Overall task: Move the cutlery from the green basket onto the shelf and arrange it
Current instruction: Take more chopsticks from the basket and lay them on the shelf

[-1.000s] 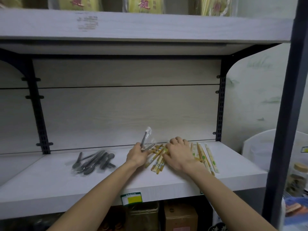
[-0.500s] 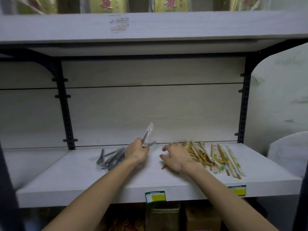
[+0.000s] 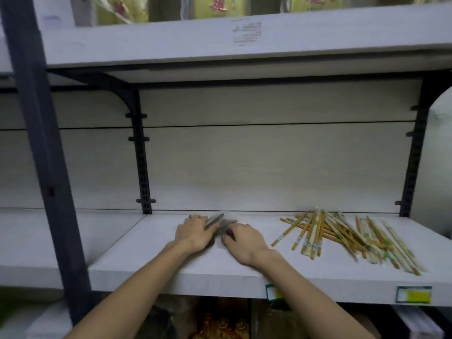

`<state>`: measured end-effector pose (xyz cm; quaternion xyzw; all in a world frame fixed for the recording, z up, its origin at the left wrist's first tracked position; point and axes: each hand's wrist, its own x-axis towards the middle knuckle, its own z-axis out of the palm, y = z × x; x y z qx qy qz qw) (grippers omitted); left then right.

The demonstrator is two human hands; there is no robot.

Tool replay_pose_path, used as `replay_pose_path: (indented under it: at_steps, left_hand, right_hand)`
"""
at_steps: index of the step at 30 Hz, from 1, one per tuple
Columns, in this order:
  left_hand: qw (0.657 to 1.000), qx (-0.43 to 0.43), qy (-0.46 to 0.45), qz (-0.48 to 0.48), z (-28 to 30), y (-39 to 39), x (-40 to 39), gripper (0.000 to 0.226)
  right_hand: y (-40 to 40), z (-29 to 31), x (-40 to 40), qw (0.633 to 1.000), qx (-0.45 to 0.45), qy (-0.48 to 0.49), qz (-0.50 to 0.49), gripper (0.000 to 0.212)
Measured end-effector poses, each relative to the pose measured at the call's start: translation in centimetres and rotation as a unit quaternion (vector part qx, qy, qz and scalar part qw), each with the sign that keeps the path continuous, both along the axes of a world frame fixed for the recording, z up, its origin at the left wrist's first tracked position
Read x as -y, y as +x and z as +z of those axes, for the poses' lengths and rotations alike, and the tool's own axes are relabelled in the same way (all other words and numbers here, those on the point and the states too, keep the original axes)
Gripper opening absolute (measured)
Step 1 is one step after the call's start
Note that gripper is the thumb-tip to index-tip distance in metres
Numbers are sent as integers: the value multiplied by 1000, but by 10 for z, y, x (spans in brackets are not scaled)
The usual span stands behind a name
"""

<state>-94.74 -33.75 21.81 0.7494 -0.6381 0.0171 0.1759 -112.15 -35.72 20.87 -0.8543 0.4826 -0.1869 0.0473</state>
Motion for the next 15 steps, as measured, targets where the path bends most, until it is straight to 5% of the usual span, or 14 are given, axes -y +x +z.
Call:
replay_pose_path:
  at_steps: [5, 10, 15]
  left_hand:
    - [1000, -11, -1, -25, -15, 11, -1, 62]
    - [1000, -9, 23, -14, -11, 10, -11, 83]
    - [996, 6, -81, -25, -1, 20, -53, 77]
  right_hand:
    - [2, -7, 7, 999, 52, -4, -7, 28]
    - [5, -8, 4, 999, 37, -8, -7, 31]
    - [1, 4, -11, 992, 74, -103, -17, 43]
